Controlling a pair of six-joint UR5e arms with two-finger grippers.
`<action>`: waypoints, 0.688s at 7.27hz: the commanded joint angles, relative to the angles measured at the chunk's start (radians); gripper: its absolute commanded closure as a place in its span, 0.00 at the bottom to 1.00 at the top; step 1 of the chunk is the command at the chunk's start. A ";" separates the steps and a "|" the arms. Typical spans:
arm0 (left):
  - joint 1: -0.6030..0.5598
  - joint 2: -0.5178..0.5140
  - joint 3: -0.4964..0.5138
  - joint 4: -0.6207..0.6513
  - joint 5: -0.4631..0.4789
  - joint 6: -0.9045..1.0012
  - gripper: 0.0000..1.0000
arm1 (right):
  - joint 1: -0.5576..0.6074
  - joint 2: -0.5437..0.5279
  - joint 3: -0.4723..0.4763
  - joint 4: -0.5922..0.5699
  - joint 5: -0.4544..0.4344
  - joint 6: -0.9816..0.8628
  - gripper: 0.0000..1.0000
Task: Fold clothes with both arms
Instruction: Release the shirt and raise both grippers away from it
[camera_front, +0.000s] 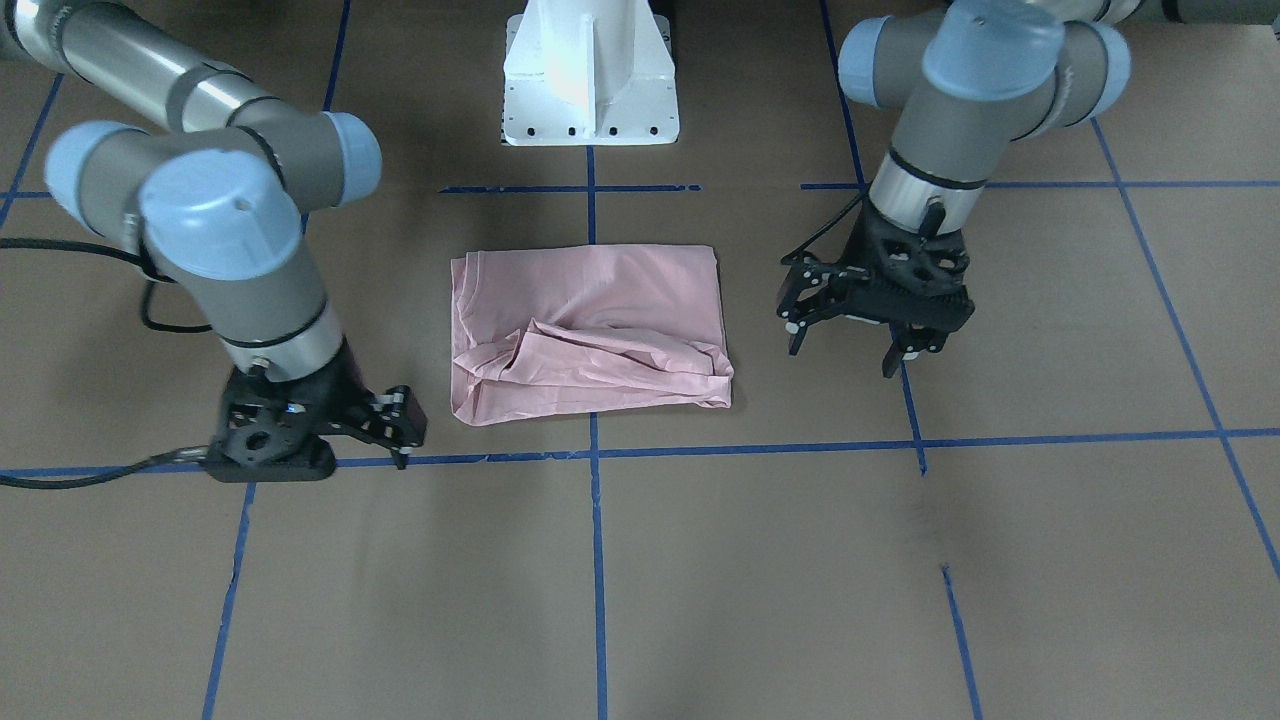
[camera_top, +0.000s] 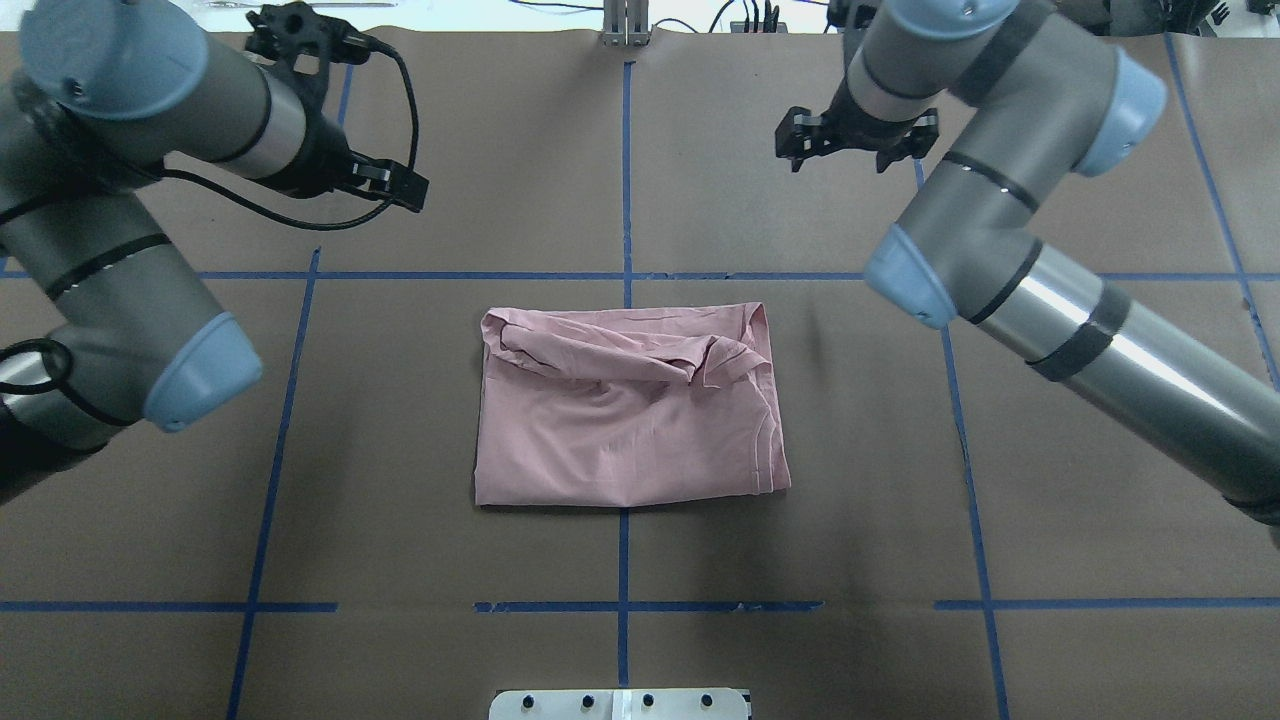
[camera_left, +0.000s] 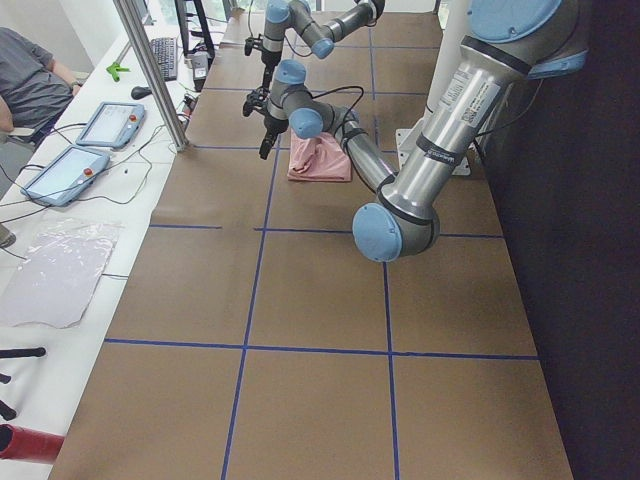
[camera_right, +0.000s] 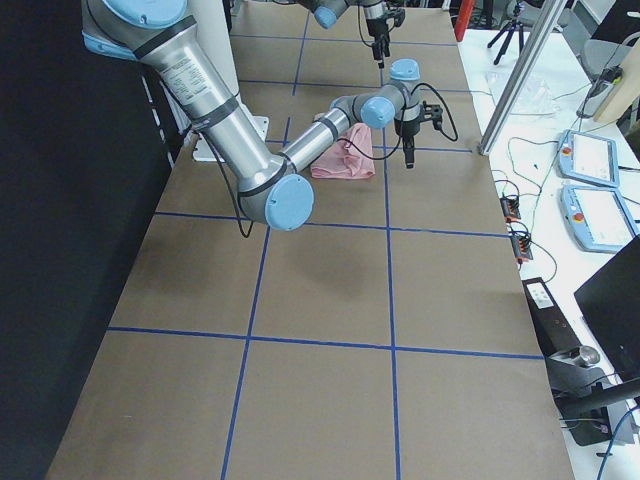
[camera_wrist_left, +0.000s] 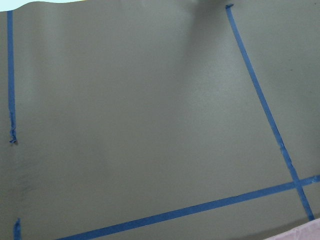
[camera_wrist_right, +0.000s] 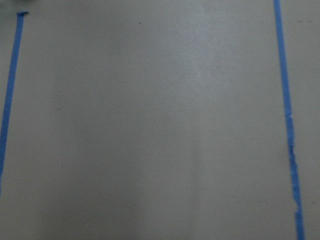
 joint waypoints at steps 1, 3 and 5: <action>-0.165 0.094 -0.103 0.119 -0.090 0.265 0.00 | 0.193 -0.142 0.167 -0.166 0.130 -0.339 0.00; -0.374 0.203 -0.094 0.136 -0.156 0.570 0.00 | 0.394 -0.275 0.165 -0.180 0.230 -0.678 0.00; -0.566 0.324 -0.070 0.136 -0.200 0.810 0.00 | 0.545 -0.384 0.160 -0.249 0.260 -0.931 0.00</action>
